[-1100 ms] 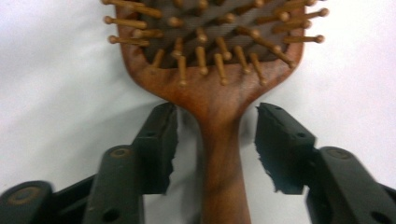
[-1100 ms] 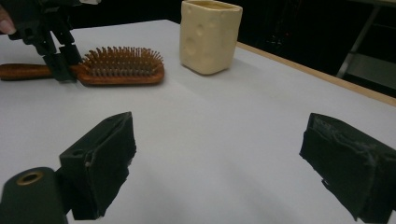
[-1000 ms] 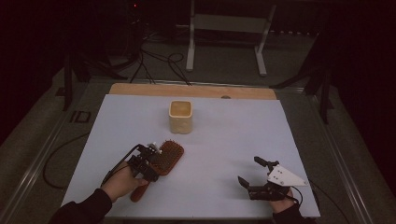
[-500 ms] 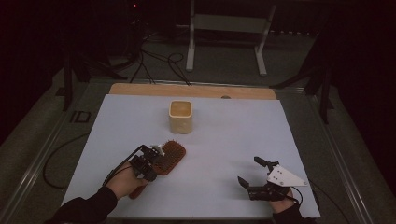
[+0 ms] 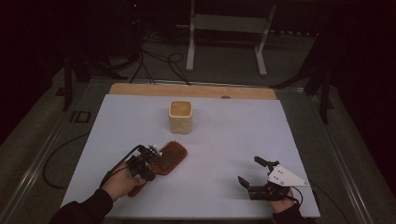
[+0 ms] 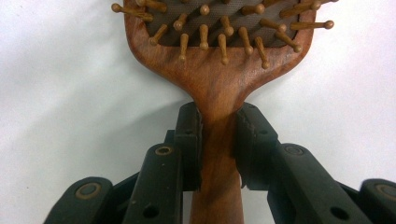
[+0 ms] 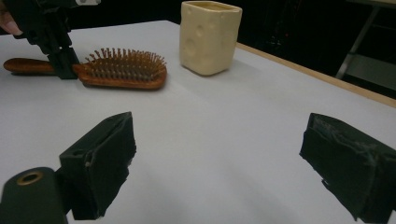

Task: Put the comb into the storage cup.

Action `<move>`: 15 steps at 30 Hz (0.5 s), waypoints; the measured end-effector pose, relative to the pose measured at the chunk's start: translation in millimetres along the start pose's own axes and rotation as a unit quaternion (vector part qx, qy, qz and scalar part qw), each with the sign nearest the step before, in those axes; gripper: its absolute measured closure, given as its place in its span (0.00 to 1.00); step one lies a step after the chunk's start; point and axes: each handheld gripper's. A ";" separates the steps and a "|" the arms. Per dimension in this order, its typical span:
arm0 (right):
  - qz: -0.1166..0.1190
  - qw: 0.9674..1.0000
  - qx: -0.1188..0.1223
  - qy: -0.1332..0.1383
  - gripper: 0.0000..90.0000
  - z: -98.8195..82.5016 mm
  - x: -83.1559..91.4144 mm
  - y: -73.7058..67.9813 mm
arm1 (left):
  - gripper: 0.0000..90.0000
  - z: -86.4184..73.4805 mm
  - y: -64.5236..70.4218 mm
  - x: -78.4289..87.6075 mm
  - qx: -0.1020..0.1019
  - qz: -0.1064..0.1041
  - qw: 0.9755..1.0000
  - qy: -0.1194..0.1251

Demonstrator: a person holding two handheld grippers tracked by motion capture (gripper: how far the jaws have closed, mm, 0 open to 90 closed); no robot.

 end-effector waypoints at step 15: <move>0.000 1.000 -0.001 0.000 0.10 -0.3 -0.3 -0.1 | 0.81 -11.1 14.7 11.3 -0.031 0.002 0.995 0.094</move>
Point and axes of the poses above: each handheld gripper's, and its own axes: x roughly backward along the jaws, z roughly out of its top, y roughly to its right, and after that the axes turned 5 degrees about x, right-handed
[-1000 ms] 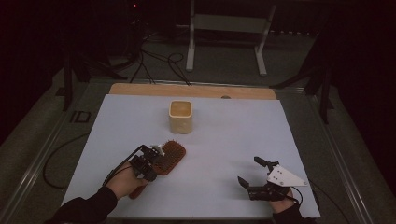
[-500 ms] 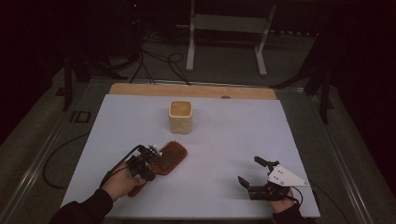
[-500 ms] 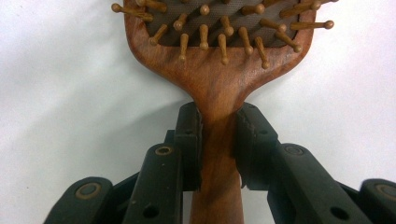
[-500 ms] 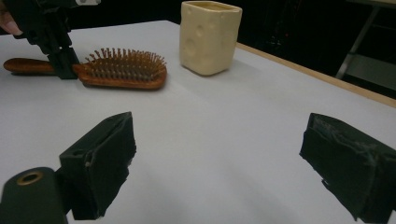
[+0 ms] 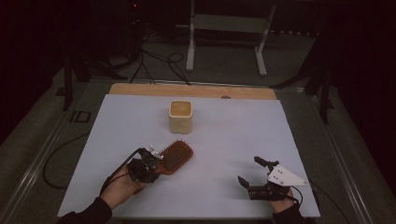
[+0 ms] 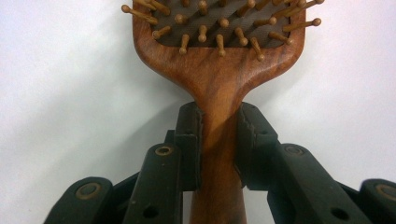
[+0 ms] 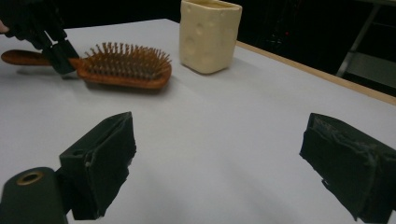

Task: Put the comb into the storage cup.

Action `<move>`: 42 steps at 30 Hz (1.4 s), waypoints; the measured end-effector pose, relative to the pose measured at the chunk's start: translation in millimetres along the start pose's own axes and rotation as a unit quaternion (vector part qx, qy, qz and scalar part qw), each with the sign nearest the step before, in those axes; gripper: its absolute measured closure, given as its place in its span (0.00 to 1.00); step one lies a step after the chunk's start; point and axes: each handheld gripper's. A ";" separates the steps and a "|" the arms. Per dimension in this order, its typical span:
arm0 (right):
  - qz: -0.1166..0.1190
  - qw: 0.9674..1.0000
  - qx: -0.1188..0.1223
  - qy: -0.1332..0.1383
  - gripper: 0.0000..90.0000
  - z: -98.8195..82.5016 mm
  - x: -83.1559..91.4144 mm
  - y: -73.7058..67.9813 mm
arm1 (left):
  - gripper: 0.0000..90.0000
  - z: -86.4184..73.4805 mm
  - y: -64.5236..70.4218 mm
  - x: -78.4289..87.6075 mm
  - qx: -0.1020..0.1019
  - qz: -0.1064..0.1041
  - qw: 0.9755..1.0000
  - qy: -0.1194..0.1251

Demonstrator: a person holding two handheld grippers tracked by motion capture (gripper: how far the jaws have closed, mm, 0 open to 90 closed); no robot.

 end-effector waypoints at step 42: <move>-0.015 1.000 -0.007 -0.011 0.10 9.5 0.1 -5.6 | 0.81 -1.6 10.7 38.4 0.004 -0.024 0.969 0.247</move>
Point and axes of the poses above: each handheld gripper's, and its own axes: x roughly backward along the jaws, z roughly out of its top, y roughly to its right, and after that the axes turned 5 degrees about x, right-handed
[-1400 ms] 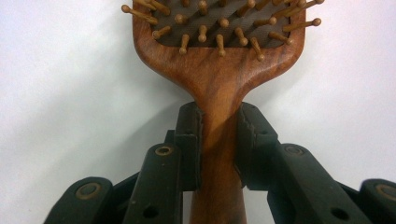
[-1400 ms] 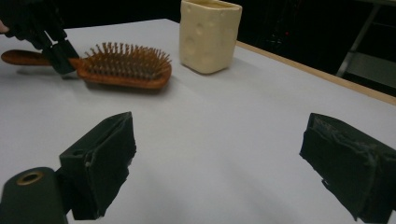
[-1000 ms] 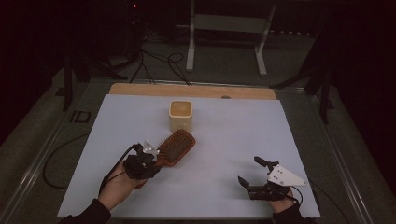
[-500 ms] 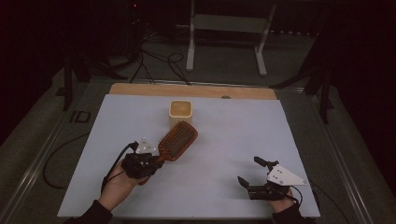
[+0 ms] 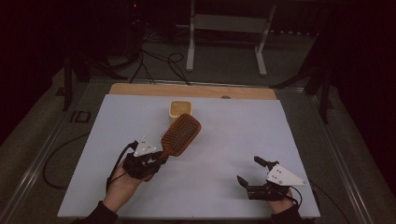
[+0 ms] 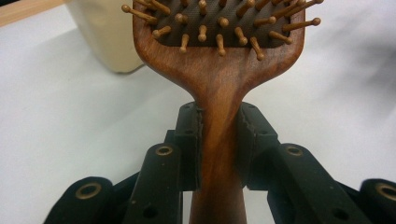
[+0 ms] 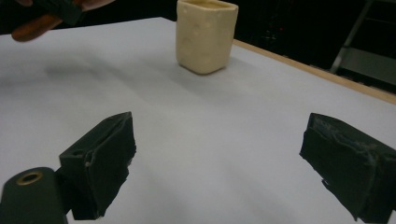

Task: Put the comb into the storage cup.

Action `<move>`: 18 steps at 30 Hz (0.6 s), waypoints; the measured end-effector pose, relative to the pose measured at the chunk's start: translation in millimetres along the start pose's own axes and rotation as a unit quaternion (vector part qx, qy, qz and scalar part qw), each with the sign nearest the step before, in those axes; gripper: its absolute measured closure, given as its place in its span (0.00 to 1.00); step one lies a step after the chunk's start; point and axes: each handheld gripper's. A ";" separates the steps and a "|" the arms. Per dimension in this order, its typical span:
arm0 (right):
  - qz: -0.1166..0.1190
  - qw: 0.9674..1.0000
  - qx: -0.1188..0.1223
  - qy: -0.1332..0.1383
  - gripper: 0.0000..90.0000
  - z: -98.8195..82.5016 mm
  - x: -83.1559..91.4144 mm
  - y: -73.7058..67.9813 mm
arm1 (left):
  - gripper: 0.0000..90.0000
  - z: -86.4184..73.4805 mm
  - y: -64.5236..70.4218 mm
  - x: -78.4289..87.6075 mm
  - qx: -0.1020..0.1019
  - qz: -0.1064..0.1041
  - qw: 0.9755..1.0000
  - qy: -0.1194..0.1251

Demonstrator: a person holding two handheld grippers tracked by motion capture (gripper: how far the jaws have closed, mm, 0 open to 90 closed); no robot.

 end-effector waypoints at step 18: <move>-0.021 0.998 -0.046 0.031 0.10 90.9 4.2 17.5 | 0.81 1.0 5.8 -11.3 0.001 -0.019 0.999 0.050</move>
Point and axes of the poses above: each handheld gripper's, and its own axes: x roughly backward along the jaws, z roughly out of its top, y roughly to its right, and after that the axes turned 5 degrees about x, right-handed
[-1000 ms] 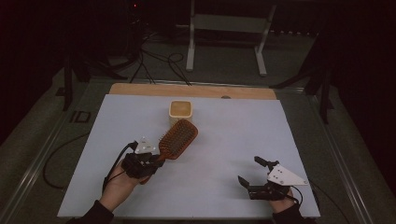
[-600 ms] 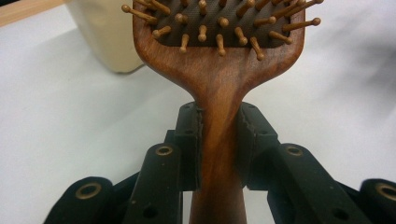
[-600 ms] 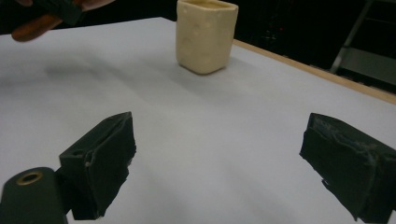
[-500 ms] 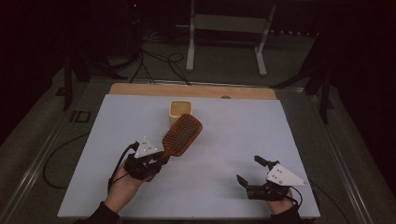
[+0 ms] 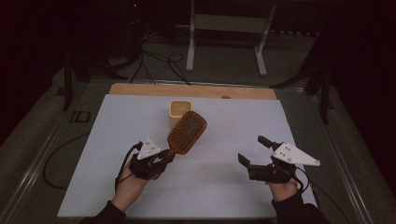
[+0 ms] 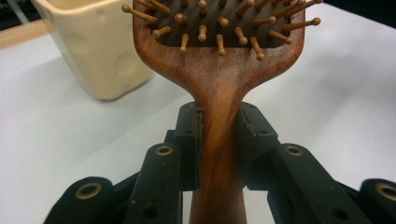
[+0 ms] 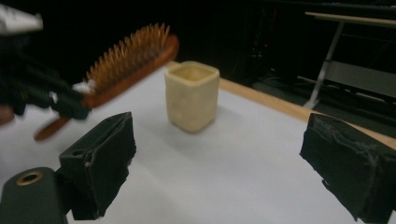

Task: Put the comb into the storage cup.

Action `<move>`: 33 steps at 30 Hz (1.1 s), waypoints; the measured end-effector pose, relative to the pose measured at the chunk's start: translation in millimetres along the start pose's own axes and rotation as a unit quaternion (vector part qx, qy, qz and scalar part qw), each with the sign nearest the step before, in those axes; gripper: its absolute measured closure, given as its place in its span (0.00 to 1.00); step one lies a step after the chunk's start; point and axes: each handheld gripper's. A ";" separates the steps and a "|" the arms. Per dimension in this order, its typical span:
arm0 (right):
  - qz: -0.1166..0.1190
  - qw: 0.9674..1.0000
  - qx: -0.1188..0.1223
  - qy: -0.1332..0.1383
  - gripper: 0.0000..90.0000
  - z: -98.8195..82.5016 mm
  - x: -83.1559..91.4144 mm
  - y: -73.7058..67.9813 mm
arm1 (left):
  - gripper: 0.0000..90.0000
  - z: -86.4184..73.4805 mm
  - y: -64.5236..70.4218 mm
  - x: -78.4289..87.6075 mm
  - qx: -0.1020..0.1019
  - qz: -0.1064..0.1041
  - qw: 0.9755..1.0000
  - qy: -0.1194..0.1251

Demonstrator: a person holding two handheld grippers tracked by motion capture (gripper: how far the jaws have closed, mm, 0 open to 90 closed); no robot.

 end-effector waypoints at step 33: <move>0.126 0.971 -0.204 -0.009 0.10 67.6 -112.4 -26.0 | 0.81 -26.0 -8.1 -0.9 0.016 -0.024 0.992 0.124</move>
Point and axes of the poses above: each handheld gripper's, and its own axes: x roughly backward along the jaws, z roughly out of its top, y roughly to its right, and after that the axes turned 5 degrees about x, right-handed
